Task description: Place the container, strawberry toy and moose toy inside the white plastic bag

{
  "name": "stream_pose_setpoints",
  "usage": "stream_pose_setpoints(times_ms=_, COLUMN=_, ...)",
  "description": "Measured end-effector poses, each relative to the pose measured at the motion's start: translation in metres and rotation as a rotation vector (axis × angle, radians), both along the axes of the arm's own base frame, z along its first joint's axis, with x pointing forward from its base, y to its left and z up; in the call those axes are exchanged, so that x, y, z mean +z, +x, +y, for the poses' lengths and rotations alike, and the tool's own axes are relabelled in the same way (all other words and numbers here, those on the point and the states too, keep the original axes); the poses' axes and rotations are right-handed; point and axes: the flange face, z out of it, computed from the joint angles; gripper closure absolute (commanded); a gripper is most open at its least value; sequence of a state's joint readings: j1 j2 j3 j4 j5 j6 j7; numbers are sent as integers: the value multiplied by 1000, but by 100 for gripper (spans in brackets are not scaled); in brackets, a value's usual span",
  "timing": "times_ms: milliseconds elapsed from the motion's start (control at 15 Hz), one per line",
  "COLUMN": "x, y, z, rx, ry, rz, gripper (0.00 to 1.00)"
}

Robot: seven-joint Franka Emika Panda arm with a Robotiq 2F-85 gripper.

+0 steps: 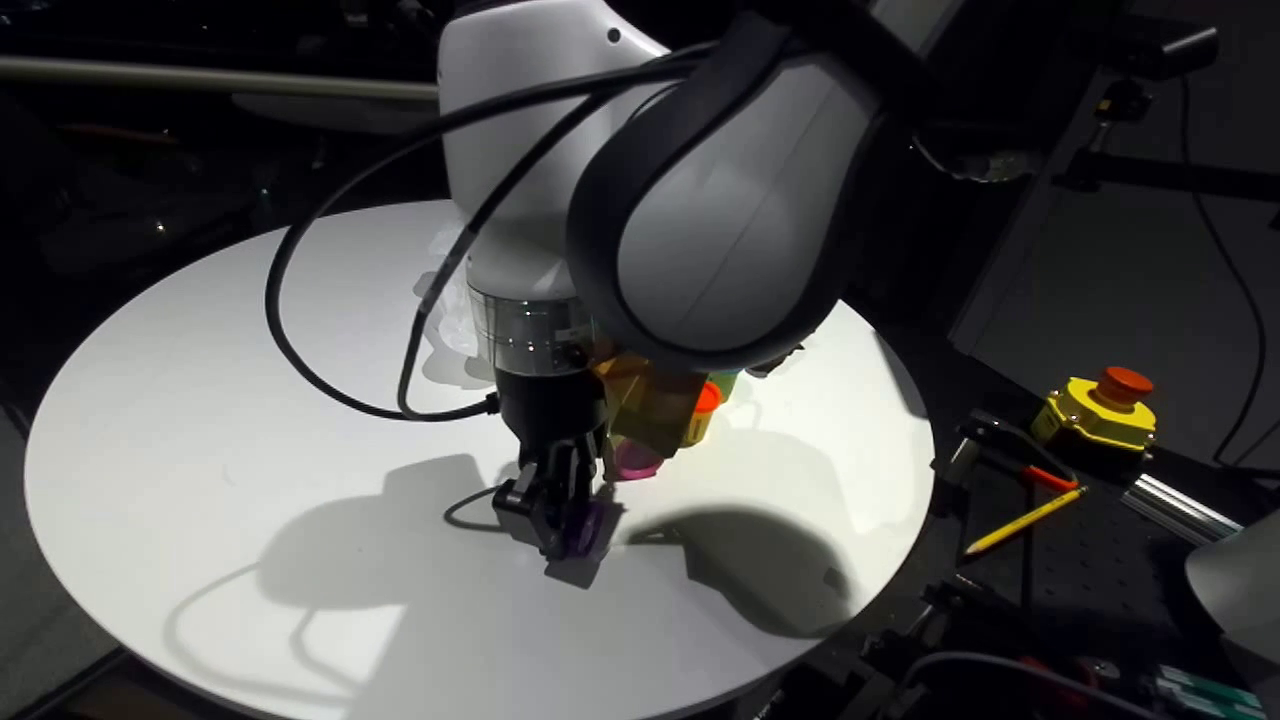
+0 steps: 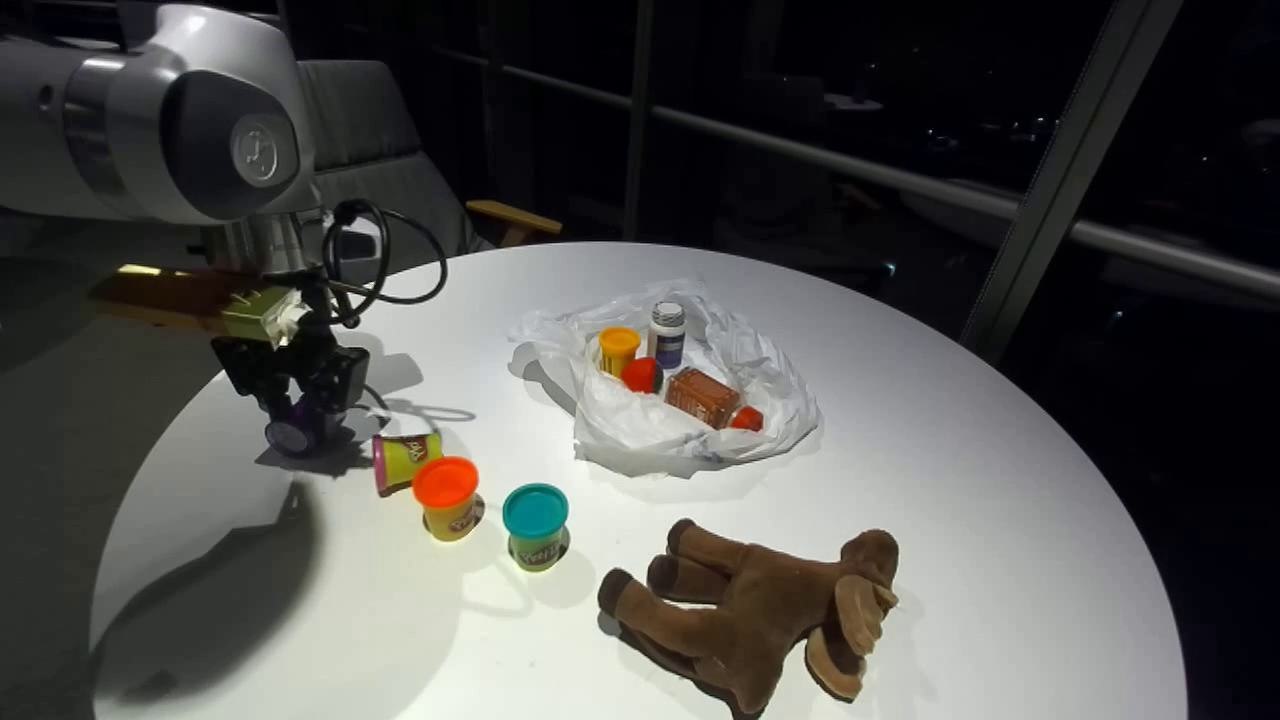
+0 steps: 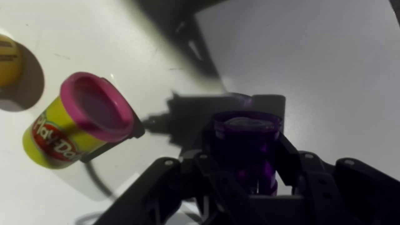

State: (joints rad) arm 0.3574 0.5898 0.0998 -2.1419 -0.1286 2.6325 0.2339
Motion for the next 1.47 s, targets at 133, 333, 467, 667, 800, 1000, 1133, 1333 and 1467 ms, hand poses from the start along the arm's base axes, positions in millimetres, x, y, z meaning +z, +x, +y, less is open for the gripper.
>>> stream_pose_setpoints(times_ms=133, x=20, y=11, z=-4, rx=-5, ry=5, rz=-39, gripper=77)
stream_pose_setpoints(times_ms=333, x=82, y=43, z=-30, rx=-49, ry=-12, rz=-164, gripper=77)
stream_pose_setpoints(times_ms=467, x=126, y=68, z=-62, rx=-107, ry=-32, rz=-252, gripper=77)
stream_pose_setpoints(times_ms=667, x=170, y=108, z=-121, rx=-196, ry=-70, rz=-352, gripper=77)
stream_pose_setpoints(times_ms=800, x=171, y=128, z=-157, rx=-249, ry=-107, rz=-379, gripper=77)
stream_pose_setpoints(times_ms=1000, x=141, y=151, z=-198, rx=-335, ry=-164, rz=-378, gripper=77)
stream_pose_setpoints(times_ms=1133, x=115, y=164, z=-215, rx=-382, ry=-191, rz=-366, gripper=77)
stream_pose_setpoints(times_ms=1333, x=83, y=181, z=-230, rx=-435, ry=-218, rz=-362, gripper=77)
stream_pose_setpoints(times_ms=1467, x=71, y=192, z=-234, rx=-461, ry=-227, rz=-369, gripper=27)
